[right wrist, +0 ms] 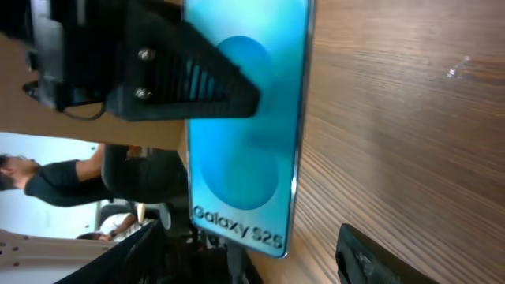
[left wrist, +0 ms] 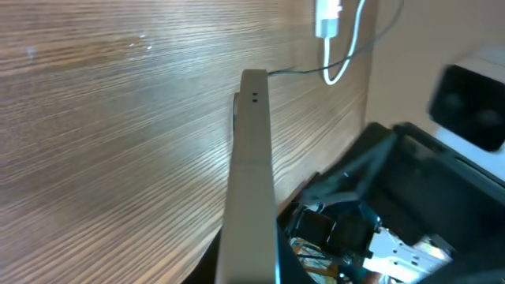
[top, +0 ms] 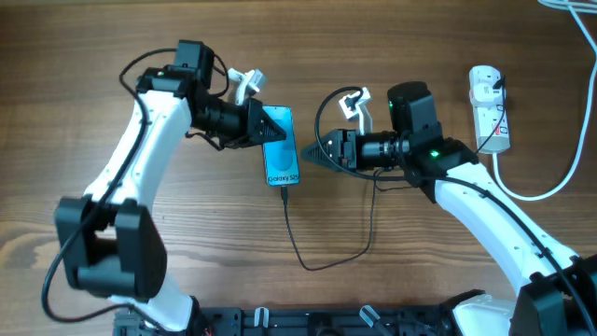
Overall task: Plug charger to phone and switch on socket
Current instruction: 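Lower the phone with the left gripper toward the table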
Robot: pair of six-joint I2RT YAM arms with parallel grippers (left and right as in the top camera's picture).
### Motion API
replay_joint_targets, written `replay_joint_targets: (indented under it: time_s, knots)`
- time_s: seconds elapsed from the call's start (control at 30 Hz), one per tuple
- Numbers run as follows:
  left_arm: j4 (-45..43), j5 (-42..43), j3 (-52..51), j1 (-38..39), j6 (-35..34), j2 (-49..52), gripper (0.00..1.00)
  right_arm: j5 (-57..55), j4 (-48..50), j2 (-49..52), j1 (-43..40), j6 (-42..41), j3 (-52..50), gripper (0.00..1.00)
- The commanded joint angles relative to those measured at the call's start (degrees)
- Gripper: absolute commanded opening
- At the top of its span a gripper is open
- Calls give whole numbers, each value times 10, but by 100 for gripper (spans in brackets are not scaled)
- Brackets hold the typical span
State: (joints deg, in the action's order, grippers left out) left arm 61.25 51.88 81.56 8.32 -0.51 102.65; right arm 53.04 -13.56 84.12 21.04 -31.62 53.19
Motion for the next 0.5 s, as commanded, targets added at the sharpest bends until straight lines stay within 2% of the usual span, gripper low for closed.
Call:
replay_joint_targets:
  time_s: [0.0, 0.23, 0.47]
  knots:
    - [-4, -2, -3, 5, 0, 32, 4, -38, -16, 3, -3, 16, 7, 71]
    - [-21, -49, -3, 6, -27, 70, 4, -65, -43, 3, -3, 17, 7, 71]
    - [-46, -50, -3, 6, -32, 114, 4, -83, -63, 3, -3, 17, 7, 71]
